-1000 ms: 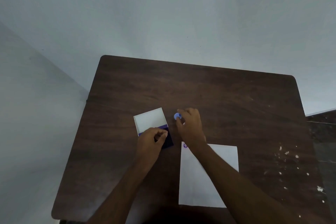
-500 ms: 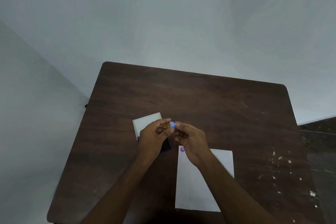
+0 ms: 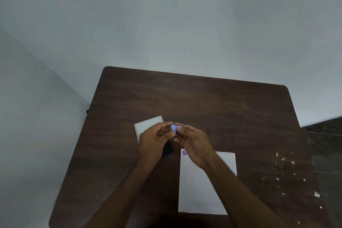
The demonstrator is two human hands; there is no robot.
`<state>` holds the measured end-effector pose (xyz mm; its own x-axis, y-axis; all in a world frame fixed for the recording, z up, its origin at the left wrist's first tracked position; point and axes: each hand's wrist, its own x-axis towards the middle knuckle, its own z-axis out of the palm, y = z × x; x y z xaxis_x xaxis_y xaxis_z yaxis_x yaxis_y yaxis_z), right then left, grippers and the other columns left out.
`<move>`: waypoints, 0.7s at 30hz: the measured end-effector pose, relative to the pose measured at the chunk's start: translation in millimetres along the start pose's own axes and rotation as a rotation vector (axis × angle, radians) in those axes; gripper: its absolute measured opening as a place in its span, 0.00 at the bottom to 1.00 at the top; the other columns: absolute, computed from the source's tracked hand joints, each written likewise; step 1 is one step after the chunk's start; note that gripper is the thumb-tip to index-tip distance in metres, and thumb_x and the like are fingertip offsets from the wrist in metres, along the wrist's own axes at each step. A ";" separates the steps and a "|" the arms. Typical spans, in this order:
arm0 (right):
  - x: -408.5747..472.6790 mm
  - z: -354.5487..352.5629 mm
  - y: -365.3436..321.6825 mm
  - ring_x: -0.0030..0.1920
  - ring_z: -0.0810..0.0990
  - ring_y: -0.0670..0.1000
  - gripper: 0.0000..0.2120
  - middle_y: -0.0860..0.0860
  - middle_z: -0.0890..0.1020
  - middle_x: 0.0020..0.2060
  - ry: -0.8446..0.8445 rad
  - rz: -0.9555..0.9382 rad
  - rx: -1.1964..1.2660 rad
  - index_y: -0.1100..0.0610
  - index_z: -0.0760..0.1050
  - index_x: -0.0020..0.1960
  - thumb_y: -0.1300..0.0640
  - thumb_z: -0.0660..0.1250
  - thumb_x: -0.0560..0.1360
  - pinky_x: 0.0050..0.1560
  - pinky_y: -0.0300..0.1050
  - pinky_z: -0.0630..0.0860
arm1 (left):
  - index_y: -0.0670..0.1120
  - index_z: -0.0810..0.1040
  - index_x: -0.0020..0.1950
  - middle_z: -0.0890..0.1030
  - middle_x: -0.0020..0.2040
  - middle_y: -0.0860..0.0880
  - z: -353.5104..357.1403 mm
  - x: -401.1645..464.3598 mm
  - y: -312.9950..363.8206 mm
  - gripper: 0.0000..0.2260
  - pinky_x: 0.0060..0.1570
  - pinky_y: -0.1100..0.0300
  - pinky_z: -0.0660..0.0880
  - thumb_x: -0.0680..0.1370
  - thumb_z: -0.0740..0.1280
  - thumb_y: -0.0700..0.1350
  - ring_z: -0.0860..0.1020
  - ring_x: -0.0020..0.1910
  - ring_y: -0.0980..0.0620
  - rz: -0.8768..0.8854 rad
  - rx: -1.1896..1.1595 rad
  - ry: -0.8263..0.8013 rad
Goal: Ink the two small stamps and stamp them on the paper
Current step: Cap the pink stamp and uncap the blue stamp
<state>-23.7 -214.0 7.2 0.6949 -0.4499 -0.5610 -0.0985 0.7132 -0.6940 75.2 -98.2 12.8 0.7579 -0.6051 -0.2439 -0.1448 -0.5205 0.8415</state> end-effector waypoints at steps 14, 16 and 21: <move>-6.9 3.7 1.6 0.48 0.82 0.53 0.12 0.58 0.84 0.49 -0.119 0.029 0.117 0.64 0.79 0.58 0.60 0.63 0.78 0.51 0.44 0.80 | 0.55 0.78 0.52 0.81 0.46 0.70 -18.6 -13.0 -27.1 0.10 0.42 0.78 0.72 0.74 0.72 0.44 0.79 0.48 0.69 -0.007 -0.238 -0.007; -9.2 5.2 1.2 0.46 0.82 0.52 0.12 0.57 0.84 0.47 -0.159 0.068 0.213 0.64 0.78 0.58 0.61 0.64 0.77 0.50 0.43 0.80 | 0.54 0.78 0.54 0.82 0.48 0.66 -26.0 -18.5 -41.9 0.10 0.44 0.77 0.73 0.74 0.71 0.45 0.78 0.50 0.69 -0.010 -0.199 0.029; -14.2 10.1 -3.3 0.47 0.79 0.52 0.11 0.58 0.81 0.47 -0.274 0.098 0.347 0.65 0.77 0.57 0.61 0.63 0.77 0.50 0.43 0.79 | 0.56 0.74 0.57 0.80 0.51 0.58 -43.6 -27.8 -86.9 0.10 0.44 0.72 0.72 0.77 0.66 0.45 0.80 0.51 0.60 -0.107 -0.027 0.102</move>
<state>-26.1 -204.6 21.9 0.8616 -0.2460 -0.4440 0.0391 0.9043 -0.4252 94.4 -9.8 -32.6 0.8289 -0.4819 -0.2841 -0.0435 -0.5617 0.8262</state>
